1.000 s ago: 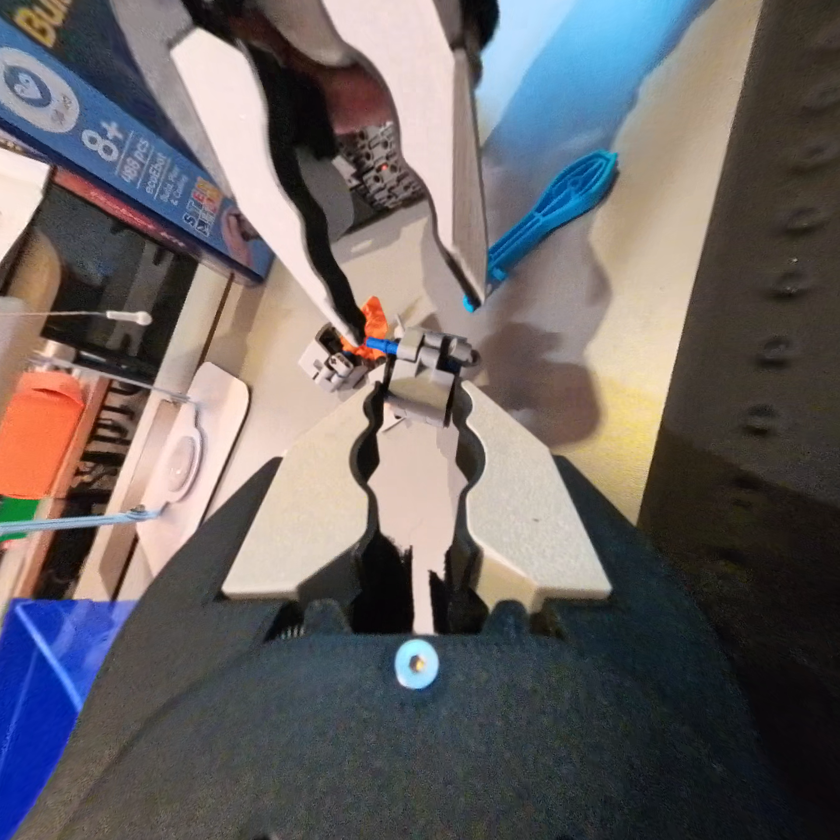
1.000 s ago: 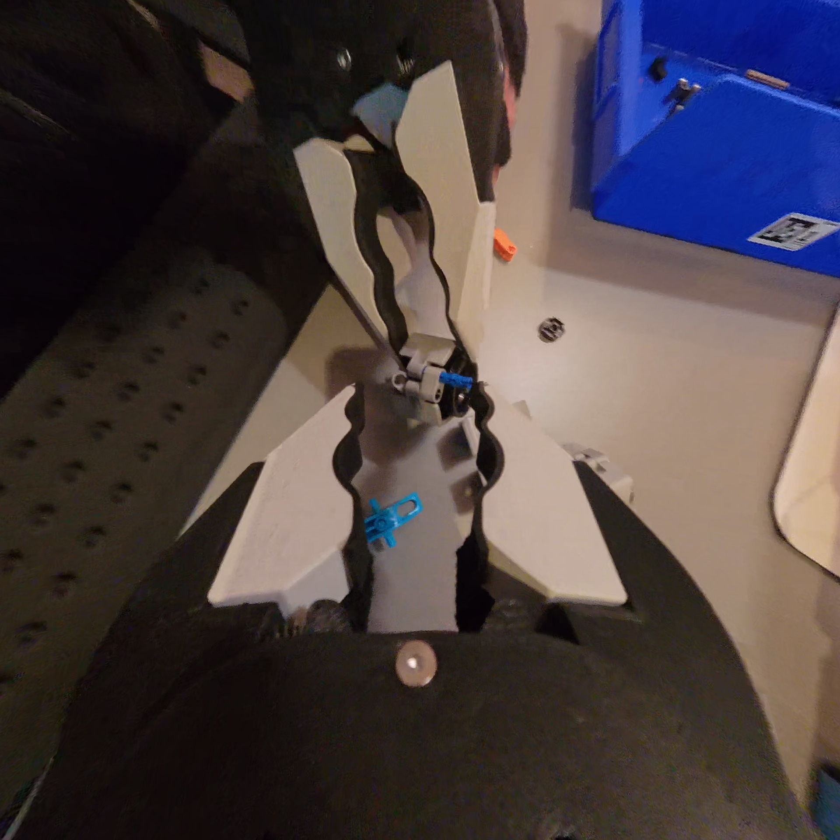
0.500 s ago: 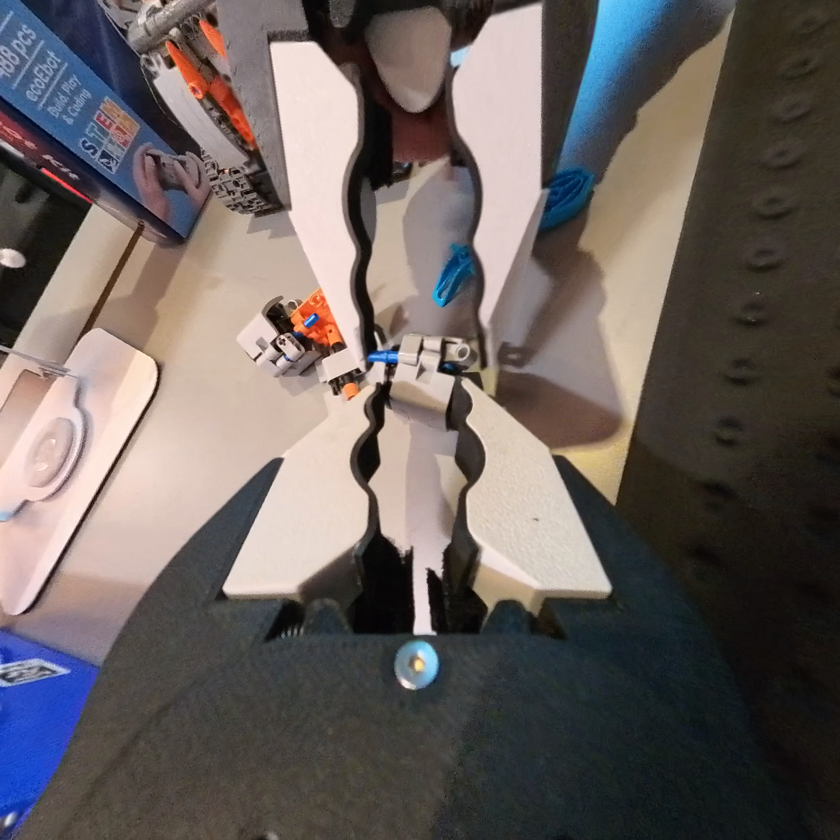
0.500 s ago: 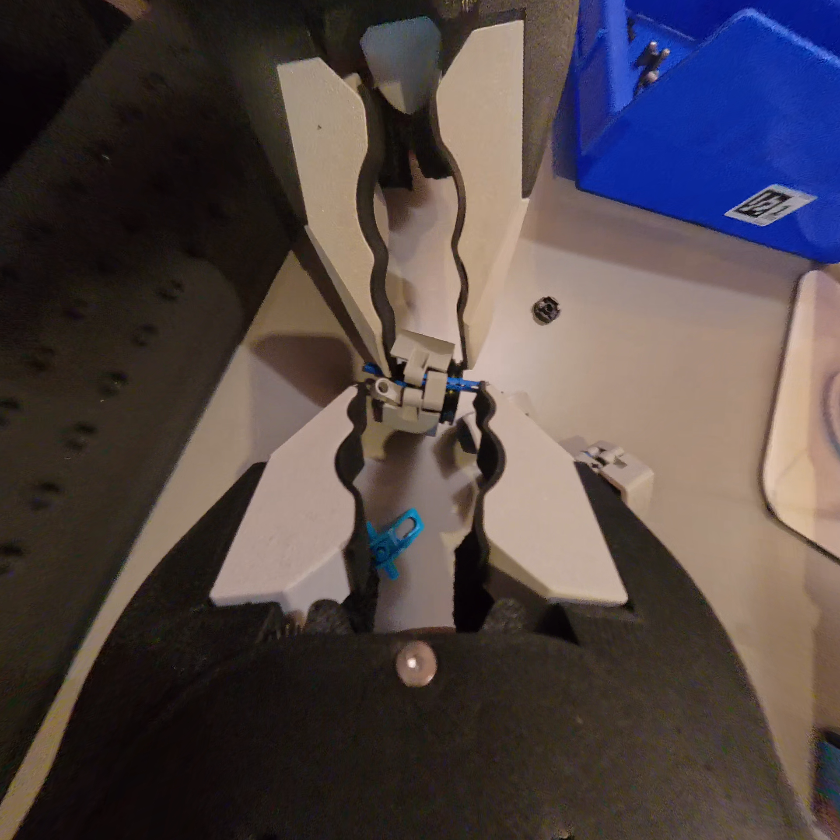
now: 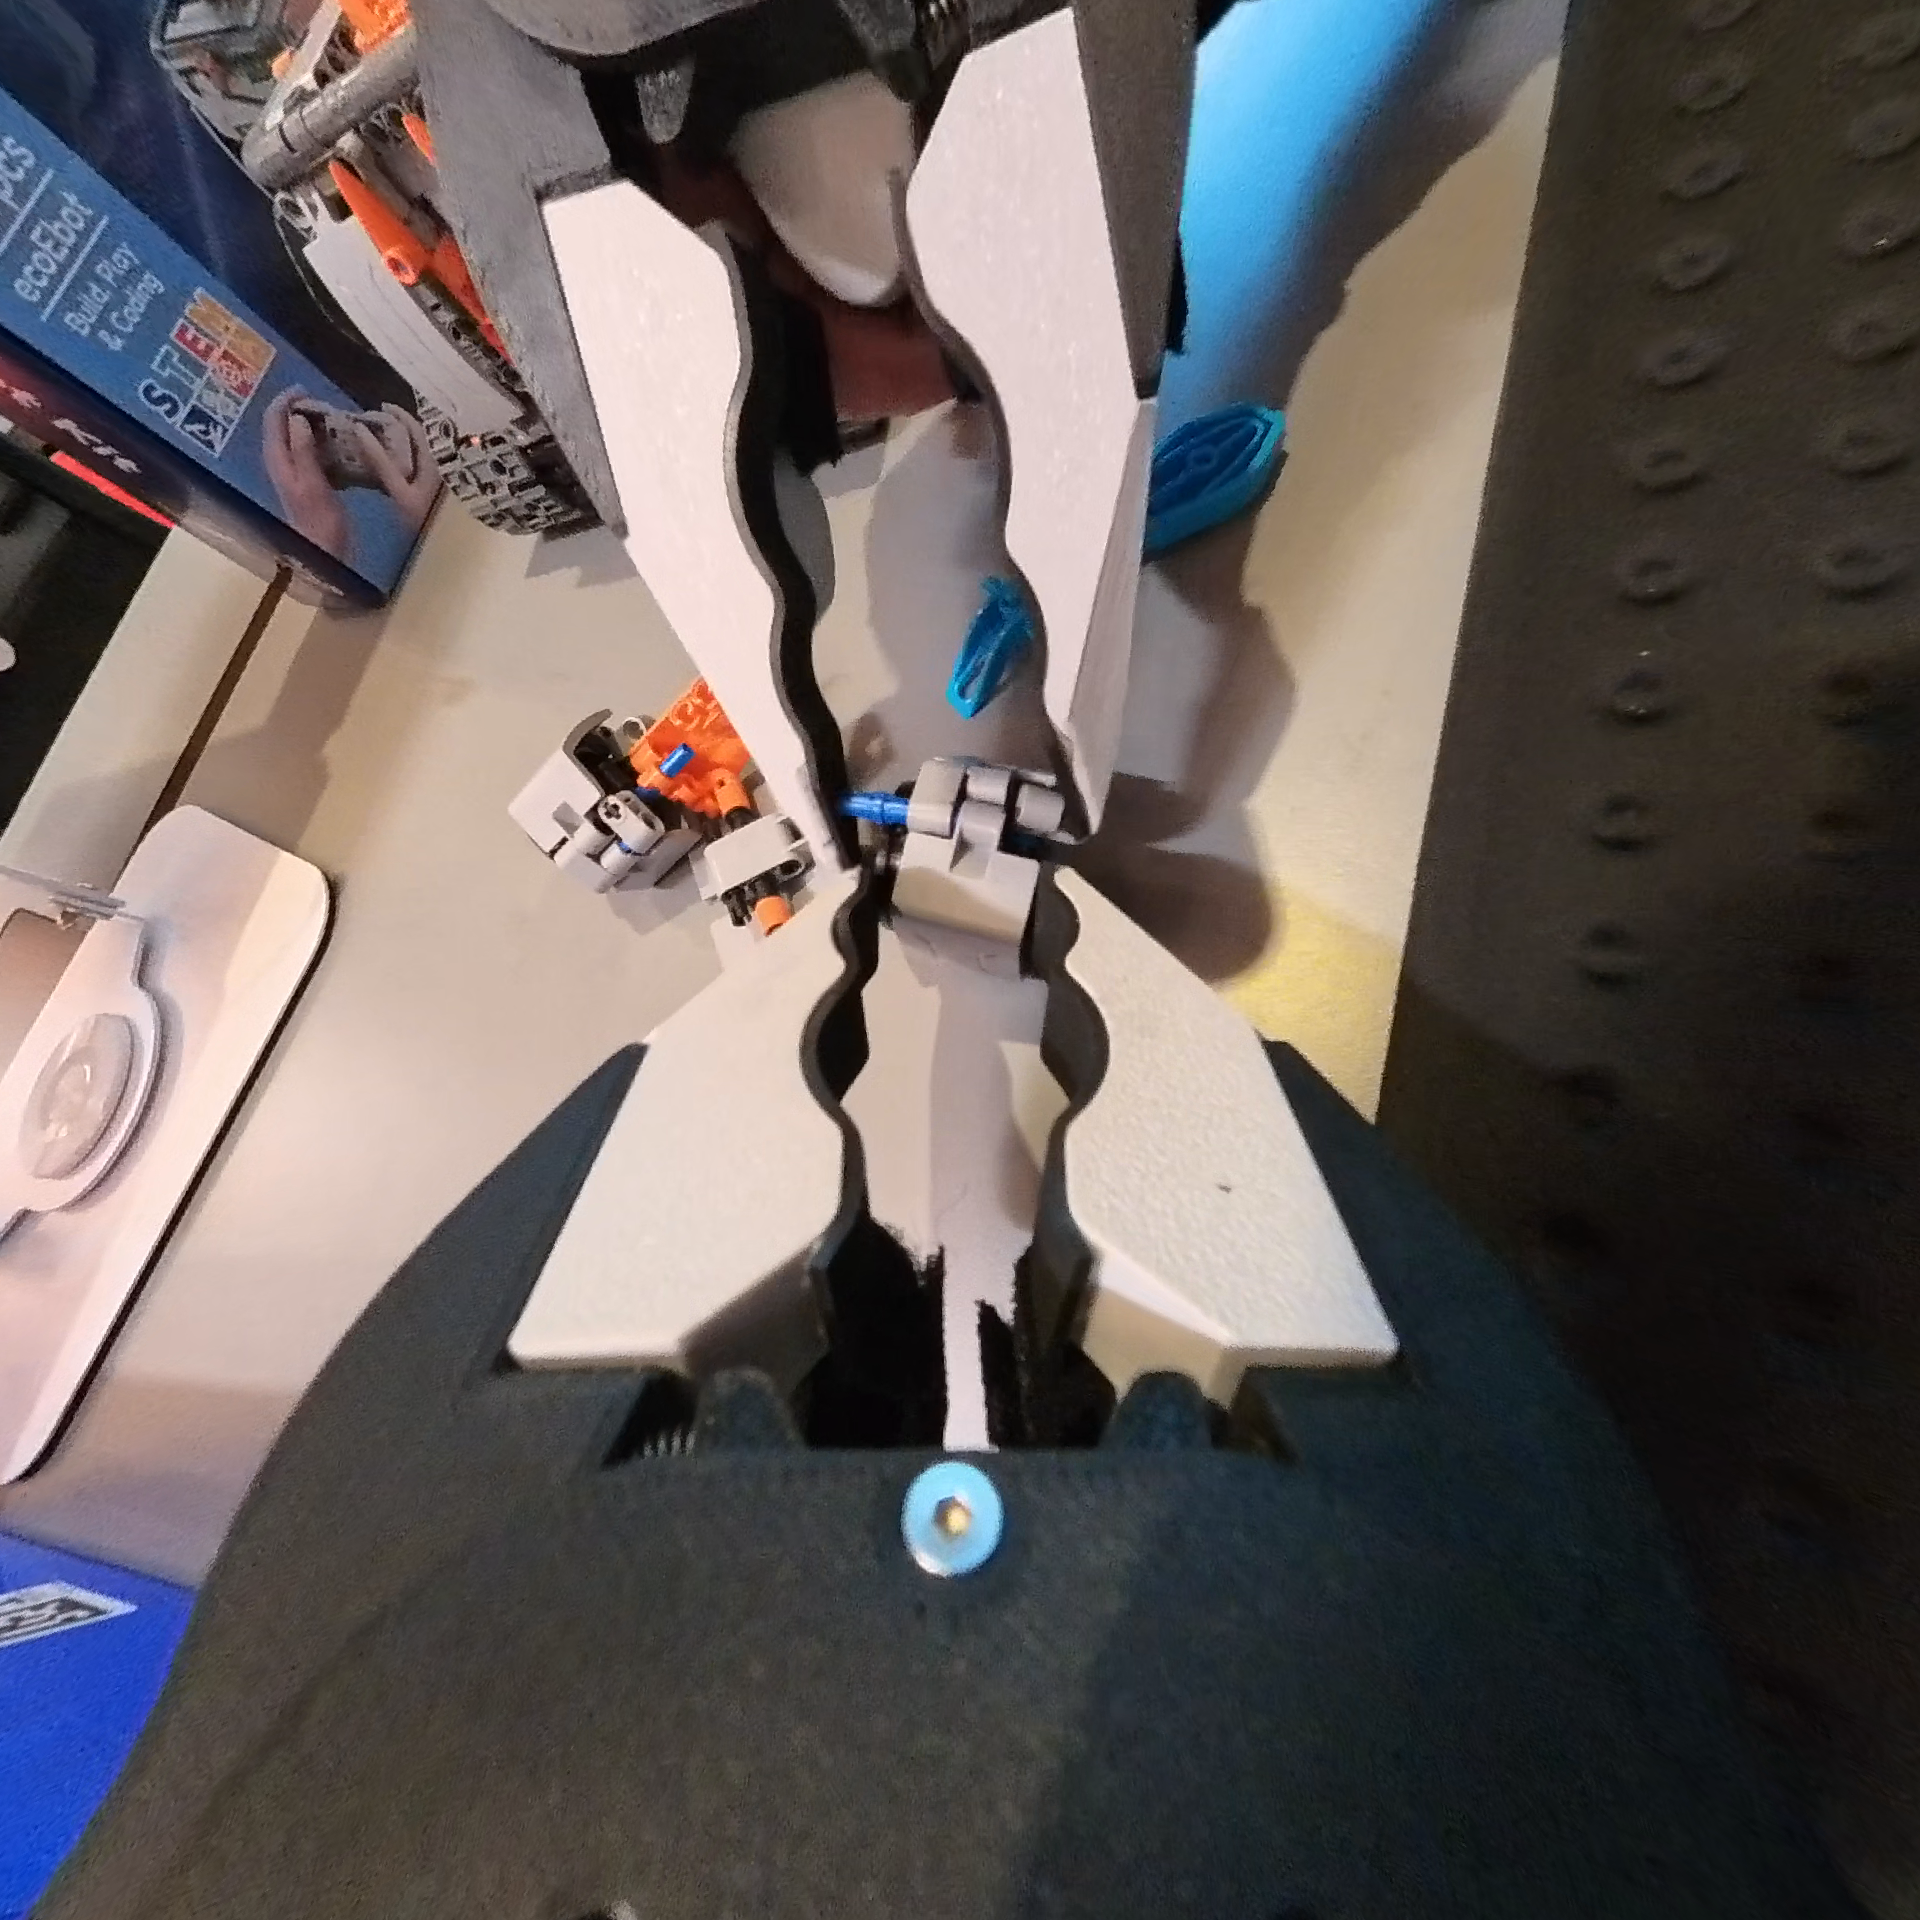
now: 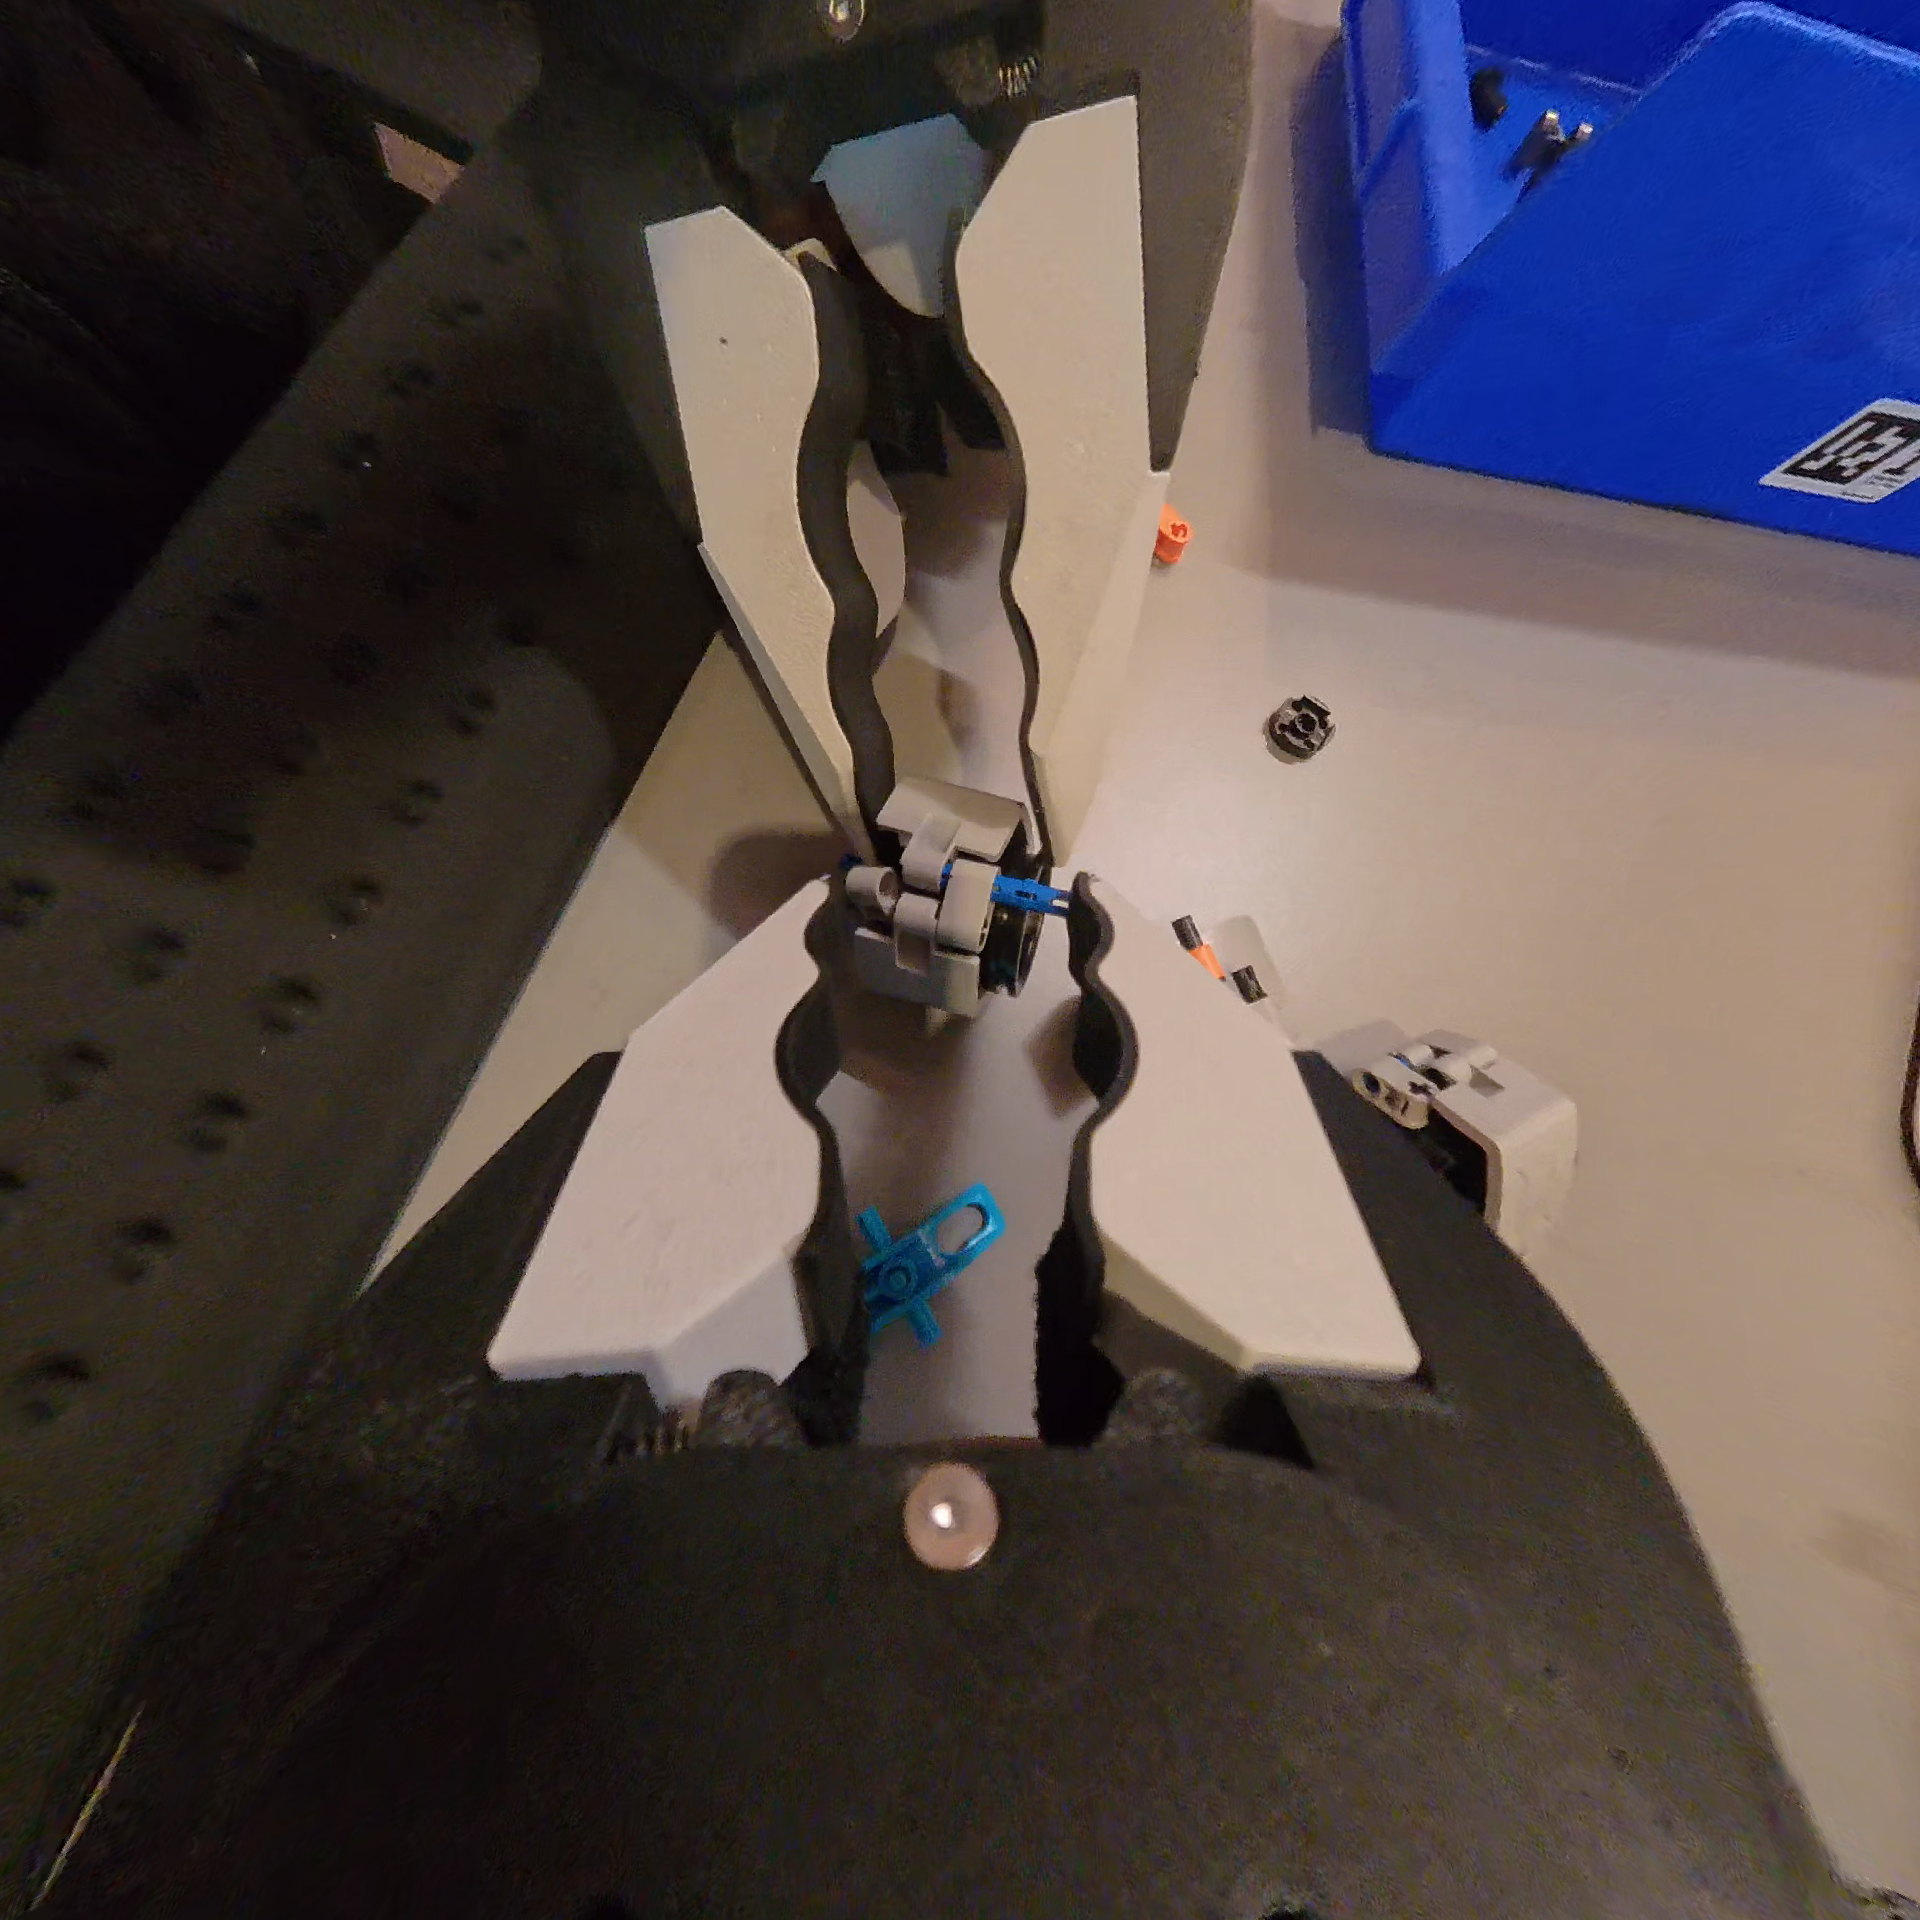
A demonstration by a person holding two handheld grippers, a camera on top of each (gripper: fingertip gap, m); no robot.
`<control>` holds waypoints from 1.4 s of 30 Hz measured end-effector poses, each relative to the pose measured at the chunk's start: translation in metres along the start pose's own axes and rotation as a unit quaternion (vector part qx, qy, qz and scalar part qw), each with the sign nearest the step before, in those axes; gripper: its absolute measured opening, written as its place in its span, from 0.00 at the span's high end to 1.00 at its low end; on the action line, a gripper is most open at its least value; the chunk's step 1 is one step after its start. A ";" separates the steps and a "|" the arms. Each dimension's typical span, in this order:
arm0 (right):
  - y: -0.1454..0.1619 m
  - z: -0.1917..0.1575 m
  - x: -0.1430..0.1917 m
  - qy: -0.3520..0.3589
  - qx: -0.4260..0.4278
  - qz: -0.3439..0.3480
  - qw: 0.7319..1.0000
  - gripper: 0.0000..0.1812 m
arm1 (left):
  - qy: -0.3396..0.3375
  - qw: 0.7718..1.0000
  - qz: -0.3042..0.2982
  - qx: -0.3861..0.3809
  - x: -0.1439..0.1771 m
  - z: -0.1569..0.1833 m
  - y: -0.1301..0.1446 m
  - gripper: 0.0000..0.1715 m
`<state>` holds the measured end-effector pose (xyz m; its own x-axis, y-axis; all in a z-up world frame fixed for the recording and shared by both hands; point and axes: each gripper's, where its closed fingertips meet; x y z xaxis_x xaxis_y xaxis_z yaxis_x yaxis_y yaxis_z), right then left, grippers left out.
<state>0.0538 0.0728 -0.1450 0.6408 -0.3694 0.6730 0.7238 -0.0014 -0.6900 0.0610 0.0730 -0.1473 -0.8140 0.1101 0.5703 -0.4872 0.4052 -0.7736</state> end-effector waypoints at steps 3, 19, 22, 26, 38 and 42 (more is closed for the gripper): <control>-0.001 -0.001 0.000 0.012 0.006 -0.001 1.000 0.79 | 0.000 1.000 -0.002 0.001 0.000 0.001 0.000 0.84; 0.001 0.003 -0.004 0.116 -0.007 -0.010 0.993 0.77 | 0.010 0.999 -0.006 0.052 -0.001 -0.001 0.001 0.84; 0.001 0.001 -0.006 0.108 -0.014 -0.007 0.994 0.69 | 0.016 0.998 -0.003 0.066 -0.002 -0.002 0.000 0.84; 0.001 0.004 0.000 0.098 -0.034 0.014 0.994 0.77 | 0.021 0.997 0.001 0.076 -0.001 -0.002 -0.001 0.84; -0.002 0.005 0.009 0.079 -0.054 0.038 0.995 0.81 | 0.018 0.998 0.005 0.064 -0.001 -0.001 -0.002 0.84; 0.000 0.004 0.007 0.069 -0.065 0.044 0.995 0.81 | 0.014 0.998 -0.002 0.059 -0.002 -0.001 0.000 0.84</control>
<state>0.0591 0.0742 -0.1392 0.6520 -0.4974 0.5722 0.6221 -0.0805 -0.7788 0.0632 0.0731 -0.1480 -0.8035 0.1350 0.5798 -0.5258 0.2961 -0.7974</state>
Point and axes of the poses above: each gripper's, where its closed fingertips meet, x back along the fingers, y out of its underside, z = x × y across the jaws, and after that the axes turned 9 degrees about x, right-handed
